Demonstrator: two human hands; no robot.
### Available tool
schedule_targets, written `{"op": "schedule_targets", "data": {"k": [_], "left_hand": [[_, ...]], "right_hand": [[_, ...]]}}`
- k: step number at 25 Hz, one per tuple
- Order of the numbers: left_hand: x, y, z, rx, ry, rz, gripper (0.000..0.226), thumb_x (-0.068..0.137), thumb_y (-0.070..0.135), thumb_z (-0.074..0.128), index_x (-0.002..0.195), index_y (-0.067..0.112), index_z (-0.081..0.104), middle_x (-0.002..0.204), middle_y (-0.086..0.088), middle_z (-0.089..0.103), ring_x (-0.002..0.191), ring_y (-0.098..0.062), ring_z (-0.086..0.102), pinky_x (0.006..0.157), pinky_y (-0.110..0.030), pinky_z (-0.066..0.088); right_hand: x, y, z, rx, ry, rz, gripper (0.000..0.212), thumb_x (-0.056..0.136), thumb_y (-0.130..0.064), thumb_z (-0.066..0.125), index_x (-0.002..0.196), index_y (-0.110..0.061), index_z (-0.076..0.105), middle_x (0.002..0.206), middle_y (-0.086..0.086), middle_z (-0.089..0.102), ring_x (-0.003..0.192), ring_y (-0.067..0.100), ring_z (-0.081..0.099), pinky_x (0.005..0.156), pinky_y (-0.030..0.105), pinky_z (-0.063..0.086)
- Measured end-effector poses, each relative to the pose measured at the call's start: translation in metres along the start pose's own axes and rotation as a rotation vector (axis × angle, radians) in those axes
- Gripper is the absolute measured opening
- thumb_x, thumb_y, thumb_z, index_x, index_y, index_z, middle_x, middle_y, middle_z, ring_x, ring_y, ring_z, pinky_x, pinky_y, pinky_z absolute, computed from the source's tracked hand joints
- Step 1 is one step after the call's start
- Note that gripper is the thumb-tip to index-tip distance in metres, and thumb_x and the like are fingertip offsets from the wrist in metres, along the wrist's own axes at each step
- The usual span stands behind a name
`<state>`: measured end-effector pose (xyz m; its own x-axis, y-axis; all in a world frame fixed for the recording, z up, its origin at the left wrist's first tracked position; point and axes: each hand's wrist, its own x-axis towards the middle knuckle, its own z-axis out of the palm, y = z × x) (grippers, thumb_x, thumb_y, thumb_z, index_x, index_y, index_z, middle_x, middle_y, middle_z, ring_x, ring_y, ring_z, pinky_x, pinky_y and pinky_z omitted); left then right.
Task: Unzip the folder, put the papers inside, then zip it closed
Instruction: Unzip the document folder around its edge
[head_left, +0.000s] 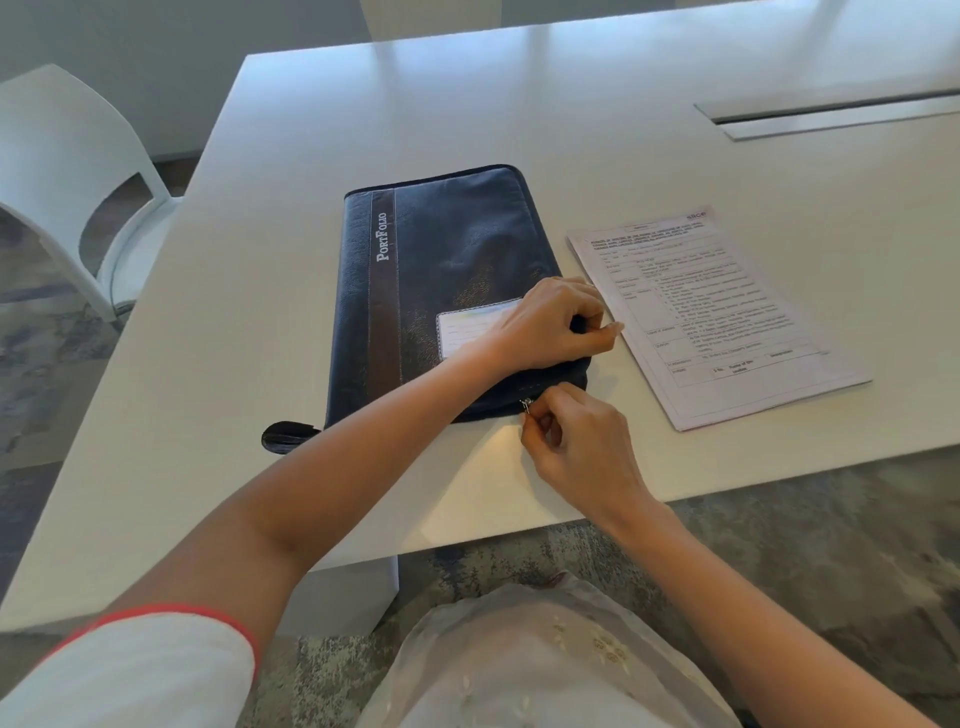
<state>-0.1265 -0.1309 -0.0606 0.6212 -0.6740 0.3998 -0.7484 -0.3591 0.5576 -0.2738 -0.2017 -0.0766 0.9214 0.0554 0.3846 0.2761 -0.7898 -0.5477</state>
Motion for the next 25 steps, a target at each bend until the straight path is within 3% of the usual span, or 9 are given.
{"op": "schedule_targets", "data": {"k": [3,6,8,10,14,17,22,25], "left_hand": [[0.0,-0.002,0.002,0.038,-0.036,-0.015,0.038,0.087,0.026,0.07,0.057,0.006,0.057,0.059,0.012,0.046,0.06,-0.001,0.045,0.069,-0.012,0.039],[-0.004,0.004,0.0,0.12,-0.099,-0.027,0.036,0.089,0.035,0.068,0.066,0.008,0.064,0.064,0.015,0.049,0.065,0.0,0.045,0.076,-0.027,0.047],[-0.015,0.007,-0.005,0.168,-0.121,-0.034,0.032,0.092,0.041,0.062,0.082,0.012,0.069,0.083,0.007,0.062,0.079,-0.003,0.051,0.084,-0.03,0.046],[-0.035,0.011,-0.013,0.228,-0.065,-0.075,0.027,0.092,0.042,0.058,0.095,0.017,0.067,0.105,0.002,0.065,0.098,-0.013,0.054,0.092,-0.032,0.043],[-0.093,0.031,-0.027,0.319,0.214,-0.297,0.022,0.087,0.043,0.065,0.081,0.022,0.065,0.107,0.004,0.062,0.103,-0.013,0.051,0.094,-0.032,0.037],[-0.127,0.054,-0.022,0.449,0.279,-0.406,0.033,0.08,0.053,0.068,0.069,0.022,0.069,0.106,0.004,0.063,0.104,-0.016,0.052,0.099,-0.038,0.037],[-0.135,0.081,0.001,0.566,0.257,-0.549,0.042,0.074,0.067,0.066,0.075,0.026,0.075,0.117,0.001,0.062,0.115,-0.021,0.048,0.108,-0.047,0.034],[-0.129,0.089,0.01,0.609,0.293,-0.655,0.037,0.076,0.061,0.068,0.079,0.025,0.076,0.121,0.0,0.058,0.119,-0.022,0.043,0.112,-0.048,0.03]], "right_hand": [[0.0,0.0,-0.001,-0.014,-0.007,-0.024,0.01,0.079,-0.011,0.07,0.074,-0.009,0.062,0.068,0.002,0.061,0.055,0.012,0.047,0.052,0.024,0.043],[-0.002,0.007,-0.007,0.002,-0.054,-0.023,0.019,0.081,-0.029,0.073,0.079,-0.011,0.067,0.074,-0.002,0.063,0.057,0.01,0.05,0.058,0.023,0.047],[-0.004,0.016,-0.014,0.032,-0.05,-0.027,0.02,0.081,-0.033,0.072,0.08,-0.013,0.067,0.076,-0.004,0.063,0.059,0.009,0.054,0.059,0.02,0.047],[-0.004,0.029,-0.022,0.029,0.01,-0.068,0.011,0.082,-0.022,0.07,0.084,-0.012,0.066,0.082,-0.001,0.061,0.068,0.011,0.056,0.061,0.025,0.051],[0.006,0.053,-0.03,-0.093,-0.031,-0.178,0.034,0.078,-0.011,0.072,0.111,-0.011,0.064,0.119,0.01,0.055,0.108,0.022,0.048,0.086,0.031,0.049],[0.017,0.055,-0.025,-0.093,-0.157,-0.254,0.045,0.081,-0.011,0.072,0.125,-0.012,0.06,0.139,0.01,0.049,0.129,0.026,0.041,0.103,0.044,0.042],[0.024,0.052,-0.017,0.034,-0.22,-0.272,0.039,0.087,-0.007,0.066,0.126,-0.008,0.061,0.137,0.011,0.054,0.137,0.026,0.038,0.105,0.05,0.042],[0.022,0.051,-0.015,0.07,-0.17,-0.261,0.036,0.086,-0.001,0.064,0.122,-0.006,0.063,0.132,0.011,0.058,0.134,0.026,0.042,0.103,0.048,0.044]]}}
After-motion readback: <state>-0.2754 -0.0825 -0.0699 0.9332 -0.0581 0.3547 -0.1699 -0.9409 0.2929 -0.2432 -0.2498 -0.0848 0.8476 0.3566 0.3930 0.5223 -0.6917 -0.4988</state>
